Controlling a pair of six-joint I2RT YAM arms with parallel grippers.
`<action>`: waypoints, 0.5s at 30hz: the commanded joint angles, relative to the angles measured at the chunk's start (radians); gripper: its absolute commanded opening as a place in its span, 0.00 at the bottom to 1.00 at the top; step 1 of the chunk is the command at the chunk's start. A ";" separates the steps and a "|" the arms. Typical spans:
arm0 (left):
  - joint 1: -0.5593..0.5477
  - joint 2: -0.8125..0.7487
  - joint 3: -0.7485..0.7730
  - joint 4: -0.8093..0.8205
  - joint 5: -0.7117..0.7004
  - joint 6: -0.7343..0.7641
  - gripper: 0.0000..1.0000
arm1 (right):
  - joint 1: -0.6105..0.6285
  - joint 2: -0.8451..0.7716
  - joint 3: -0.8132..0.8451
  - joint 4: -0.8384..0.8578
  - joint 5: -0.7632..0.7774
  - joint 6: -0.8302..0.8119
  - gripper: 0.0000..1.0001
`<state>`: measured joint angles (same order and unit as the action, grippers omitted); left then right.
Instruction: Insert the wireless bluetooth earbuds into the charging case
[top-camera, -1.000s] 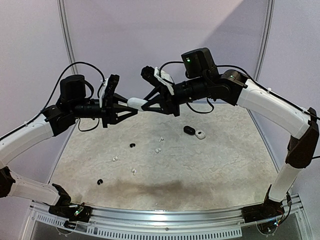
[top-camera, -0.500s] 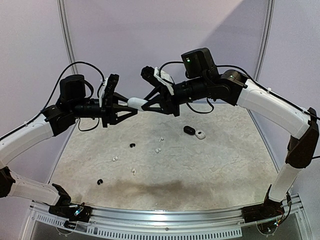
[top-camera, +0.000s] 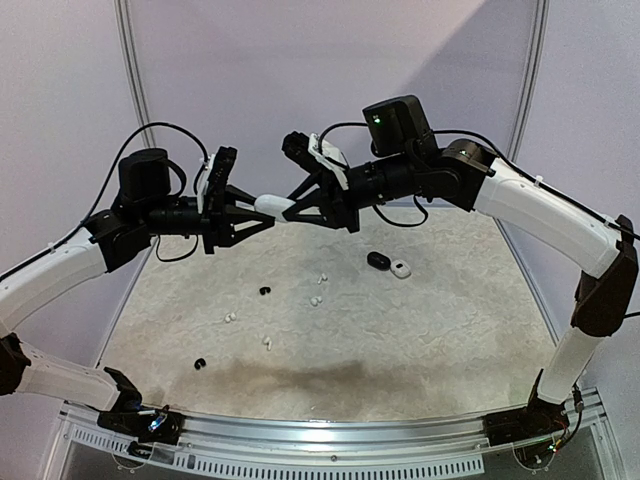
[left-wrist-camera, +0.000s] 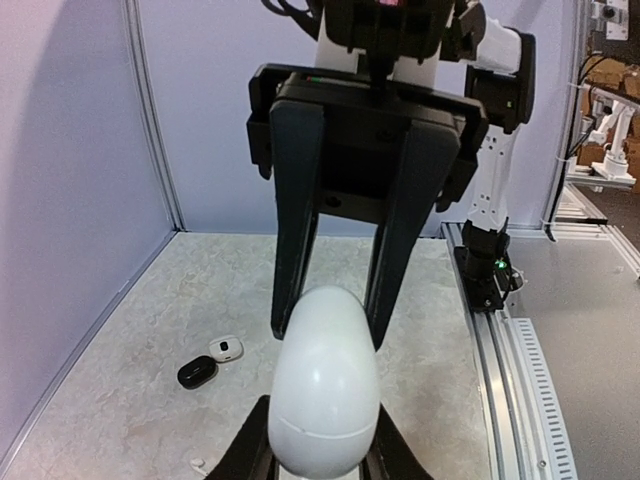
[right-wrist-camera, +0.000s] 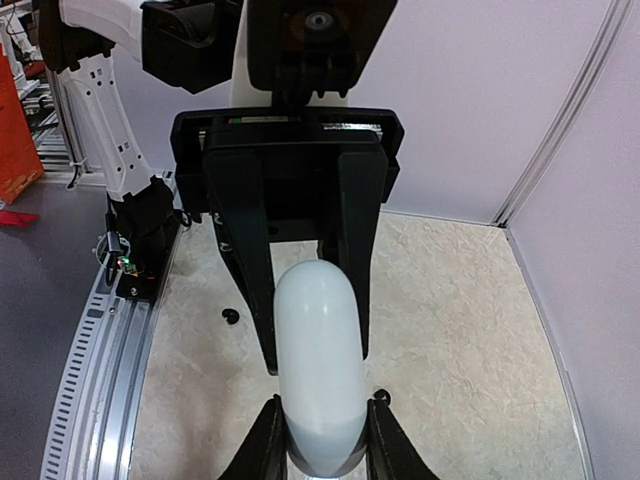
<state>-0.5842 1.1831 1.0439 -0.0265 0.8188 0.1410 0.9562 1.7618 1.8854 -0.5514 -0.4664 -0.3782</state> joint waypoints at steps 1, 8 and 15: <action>0.004 -0.003 0.009 0.046 0.020 0.001 0.00 | -0.003 0.005 -0.005 0.008 0.018 0.008 0.01; 0.004 -0.007 0.027 -0.049 0.004 0.182 0.00 | -0.004 0.018 -0.005 0.059 0.100 0.037 0.42; 0.003 -0.004 0.062 -0.181 0.013 0.321 0.00 | -0.016 0.030 0.005 0.094 0.138 0.060 0.44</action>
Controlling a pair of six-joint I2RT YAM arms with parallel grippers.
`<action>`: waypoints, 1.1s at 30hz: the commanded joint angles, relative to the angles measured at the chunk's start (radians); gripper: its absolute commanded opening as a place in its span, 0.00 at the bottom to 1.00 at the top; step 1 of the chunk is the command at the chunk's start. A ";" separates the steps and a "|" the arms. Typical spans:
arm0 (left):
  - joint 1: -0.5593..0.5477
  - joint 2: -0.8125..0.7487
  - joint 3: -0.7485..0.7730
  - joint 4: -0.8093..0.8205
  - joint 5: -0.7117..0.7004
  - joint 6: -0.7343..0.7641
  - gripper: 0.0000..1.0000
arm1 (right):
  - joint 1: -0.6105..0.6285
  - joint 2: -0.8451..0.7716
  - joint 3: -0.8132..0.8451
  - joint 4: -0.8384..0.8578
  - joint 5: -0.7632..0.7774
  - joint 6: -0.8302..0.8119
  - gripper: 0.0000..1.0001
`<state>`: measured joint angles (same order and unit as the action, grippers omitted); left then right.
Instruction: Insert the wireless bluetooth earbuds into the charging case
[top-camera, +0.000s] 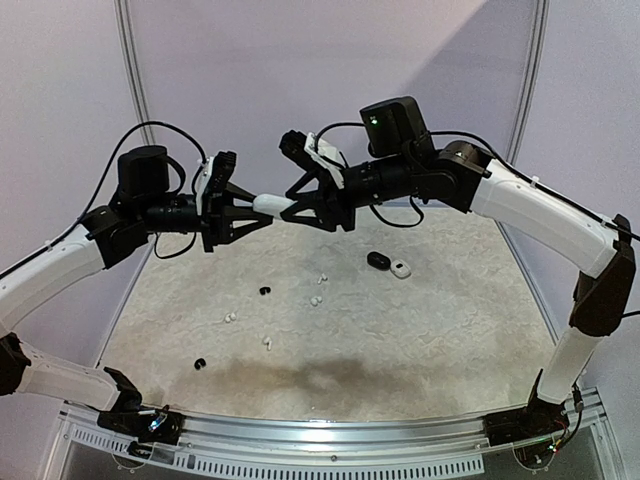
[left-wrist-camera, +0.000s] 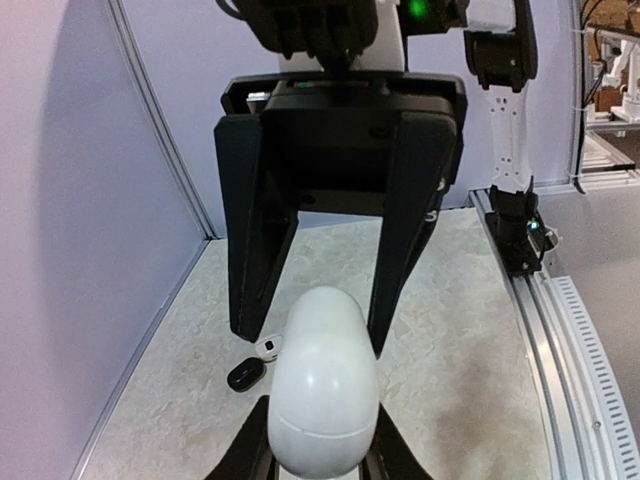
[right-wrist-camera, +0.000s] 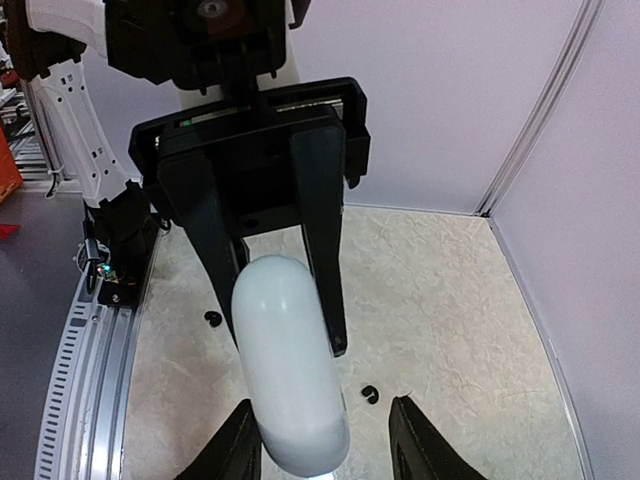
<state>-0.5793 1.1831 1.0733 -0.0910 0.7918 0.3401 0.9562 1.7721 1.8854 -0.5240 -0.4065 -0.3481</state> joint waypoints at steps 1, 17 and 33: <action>-0.002 -0.004 0.033 -0.138 0.039 0.148 0.00 | -0.018 0.020 0.007 0.072 0.081 0.032 0.44; -0.001 -0.041 -0.022 -0.115 0.007 0.103 0.00 | -0.026 0.051 0.030 0.080 0.074 0.070 0.43; 0.050 -0.050 -0.197 0.232 0.012 -0.454 0.00 | -0.045 0.080 0.072 0.074 -0.106 0.141 0.58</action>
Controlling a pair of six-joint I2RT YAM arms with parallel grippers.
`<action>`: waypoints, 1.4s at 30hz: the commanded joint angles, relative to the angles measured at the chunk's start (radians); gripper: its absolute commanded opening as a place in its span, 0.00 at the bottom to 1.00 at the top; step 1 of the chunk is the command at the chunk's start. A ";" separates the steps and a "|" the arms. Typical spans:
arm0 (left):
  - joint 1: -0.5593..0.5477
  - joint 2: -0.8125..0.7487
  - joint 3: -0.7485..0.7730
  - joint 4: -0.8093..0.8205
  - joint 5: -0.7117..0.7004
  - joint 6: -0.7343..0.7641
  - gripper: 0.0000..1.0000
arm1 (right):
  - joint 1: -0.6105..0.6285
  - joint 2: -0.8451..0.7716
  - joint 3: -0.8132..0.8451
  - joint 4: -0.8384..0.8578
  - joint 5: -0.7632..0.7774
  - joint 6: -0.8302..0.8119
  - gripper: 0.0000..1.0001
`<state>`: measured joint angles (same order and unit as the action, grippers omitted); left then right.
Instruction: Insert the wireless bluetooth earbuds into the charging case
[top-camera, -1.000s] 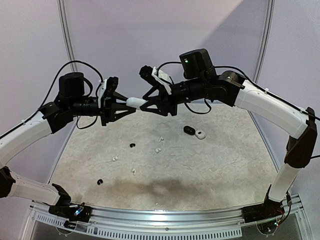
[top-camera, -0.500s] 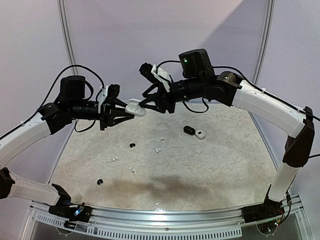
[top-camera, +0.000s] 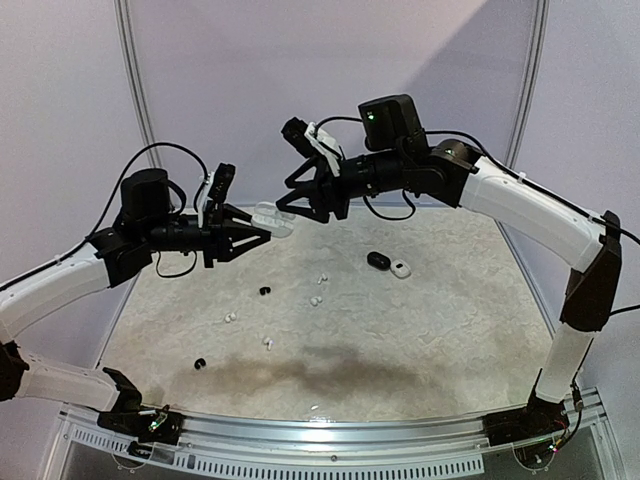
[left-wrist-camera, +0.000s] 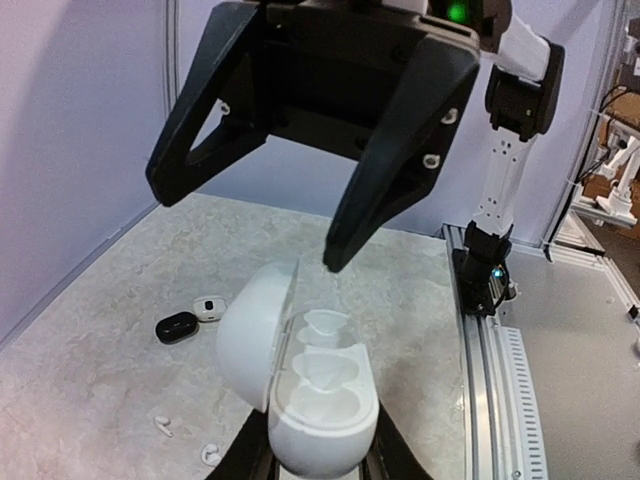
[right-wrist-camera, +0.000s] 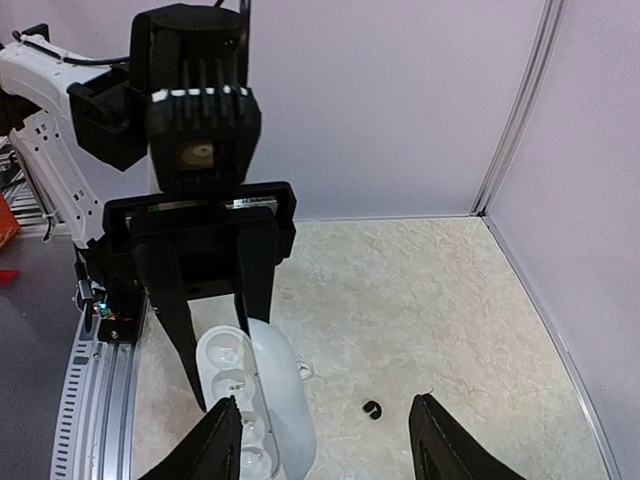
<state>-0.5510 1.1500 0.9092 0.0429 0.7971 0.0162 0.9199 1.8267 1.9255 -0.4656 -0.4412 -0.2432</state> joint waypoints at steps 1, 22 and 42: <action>0.028 -0.015 -0.042 0.110 0.006 -0.148 0.00 | -0.009 0.027 0.035 0.016 -0.081 0.040 0.59; 0.175 -0.159 -0.231 0.202 -0.184 -0.217 0.00 | -0.122 0.252 0.040 -0.133 0.394 0.679 0.47; 0.167 -0.193 -0.479 0.492 0.158 -0.053 0.00 | -0.063 0.531 0.142 -0.329 0.485 0.758 0.41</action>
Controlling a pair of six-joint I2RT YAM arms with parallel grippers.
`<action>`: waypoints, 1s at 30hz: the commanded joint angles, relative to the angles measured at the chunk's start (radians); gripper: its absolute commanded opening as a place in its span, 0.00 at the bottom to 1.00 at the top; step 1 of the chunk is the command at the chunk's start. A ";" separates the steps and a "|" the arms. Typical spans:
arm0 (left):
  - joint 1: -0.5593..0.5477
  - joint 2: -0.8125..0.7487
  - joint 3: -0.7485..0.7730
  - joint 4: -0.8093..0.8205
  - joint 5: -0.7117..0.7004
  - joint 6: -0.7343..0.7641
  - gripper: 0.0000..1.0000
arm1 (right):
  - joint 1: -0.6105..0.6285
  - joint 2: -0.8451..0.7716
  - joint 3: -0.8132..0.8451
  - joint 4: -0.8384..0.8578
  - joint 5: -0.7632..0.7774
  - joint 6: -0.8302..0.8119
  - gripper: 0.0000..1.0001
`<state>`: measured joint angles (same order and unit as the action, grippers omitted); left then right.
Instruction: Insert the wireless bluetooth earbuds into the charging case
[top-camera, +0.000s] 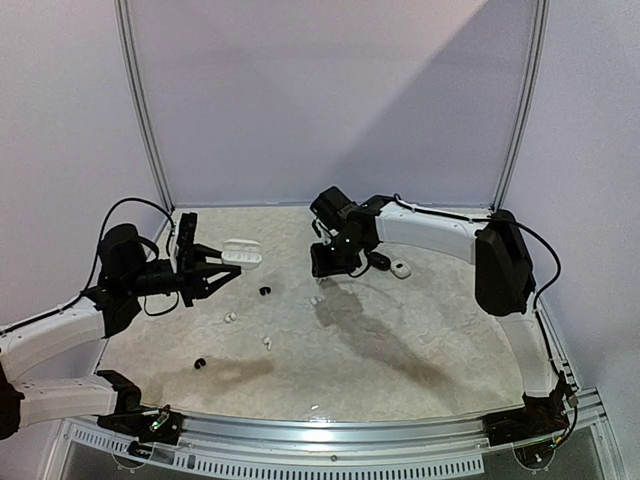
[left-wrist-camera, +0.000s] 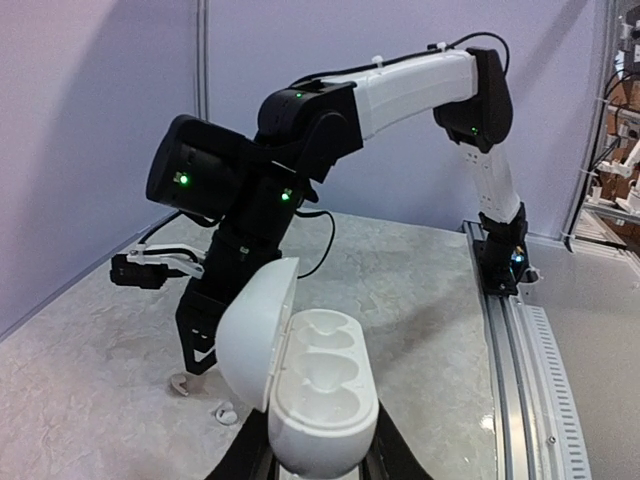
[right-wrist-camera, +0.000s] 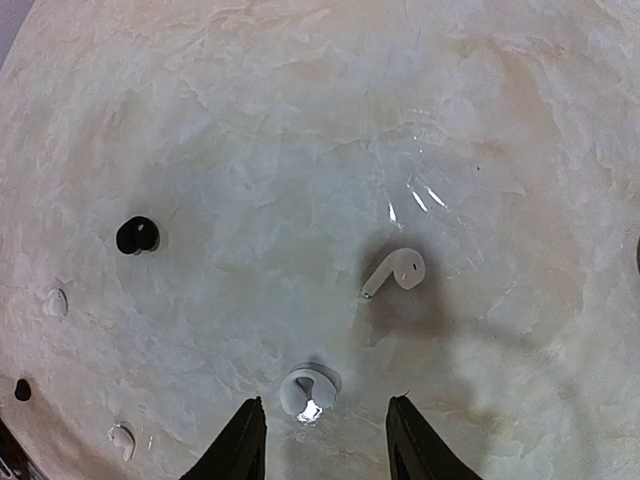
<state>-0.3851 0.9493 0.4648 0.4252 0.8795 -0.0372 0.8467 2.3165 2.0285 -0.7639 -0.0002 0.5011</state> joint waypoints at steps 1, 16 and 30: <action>-0.005 0.005 -0.043 0.113 0.081 0.007 0.00 | 0.012 0.050 0.041 -0.036 0.045 0.012 0.40; -0.019 -0.017 -0.045 0.065 0.038 0.027 0.00 | 0.031 0.145 0.075 -0.052 0.012 -0.003 0.23; -0.019 -0.015 -0.040 0.039 0.019 0.036 0.00 | 0.066 0.144 0.034 -0.088 -0.014 -0.022 0.18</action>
<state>-0.3965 0.9421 0.4103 0.4839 0.9062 -0.0135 0.8989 2.4435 2.0743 -0.8062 -0.0086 0.4919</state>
